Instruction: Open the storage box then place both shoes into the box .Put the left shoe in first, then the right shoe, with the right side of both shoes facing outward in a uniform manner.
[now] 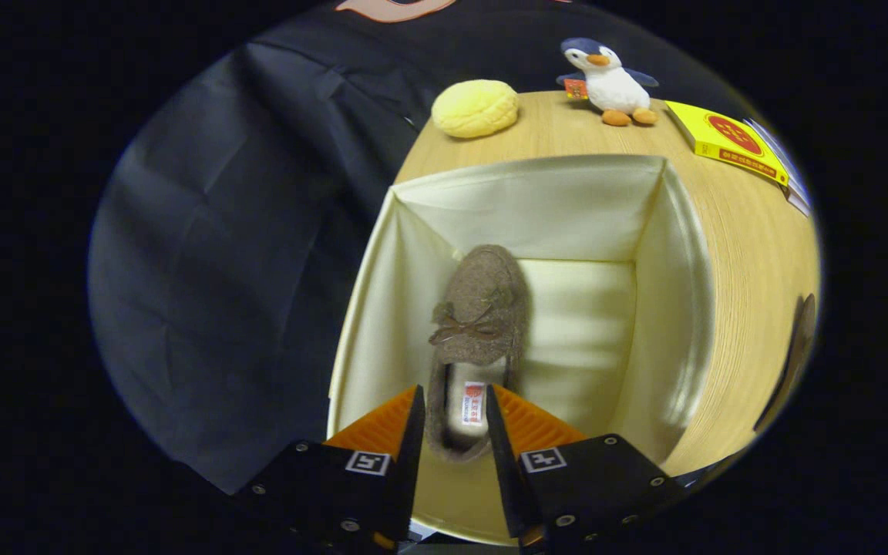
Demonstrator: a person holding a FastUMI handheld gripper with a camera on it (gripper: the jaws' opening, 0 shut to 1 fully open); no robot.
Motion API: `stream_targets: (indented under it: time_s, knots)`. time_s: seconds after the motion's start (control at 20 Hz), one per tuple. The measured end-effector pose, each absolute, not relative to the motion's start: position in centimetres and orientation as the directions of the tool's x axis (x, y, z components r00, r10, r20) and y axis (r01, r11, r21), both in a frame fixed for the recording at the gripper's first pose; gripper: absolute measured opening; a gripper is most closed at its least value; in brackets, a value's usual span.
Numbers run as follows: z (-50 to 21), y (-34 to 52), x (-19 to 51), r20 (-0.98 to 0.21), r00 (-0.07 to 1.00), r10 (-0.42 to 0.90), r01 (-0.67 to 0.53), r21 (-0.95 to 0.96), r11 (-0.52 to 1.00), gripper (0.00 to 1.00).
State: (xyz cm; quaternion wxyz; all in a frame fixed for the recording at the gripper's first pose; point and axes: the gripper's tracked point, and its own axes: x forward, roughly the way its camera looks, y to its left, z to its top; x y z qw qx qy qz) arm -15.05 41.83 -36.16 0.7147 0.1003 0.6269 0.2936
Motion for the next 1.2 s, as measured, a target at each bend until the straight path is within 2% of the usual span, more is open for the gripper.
stream_targets:
  time_s: [0.15,0.35,0.55,0.65,1.0,1.2]
  knots:
    - [-32.8,39.4,-14.0,-0.789,0.092,0.608,-0.341,0.548,0.764,0.71]
    - [-29.8,33.1,-12.6,-0.751,0.179,0.635,-0.33,0.562,0.758,0.92]
    - [-30.1,24.4,-9.7,-0.758,0.342,0.555,-0.327,0.458,0.827,0.96]
    - [-31.1,19.0,-9.2,-0.784,0.412,0.464,-0.317,0.354,0.88,0.96]
    - [-37.5,3.6,-11.2,-0.863,0.46,0.21,-0.208,0.125,0.97,0.97]
    - [-39.9,-2.2,-11.9,-0.879,0.455,0.142,-0.174,0.068,0.982,0.93]
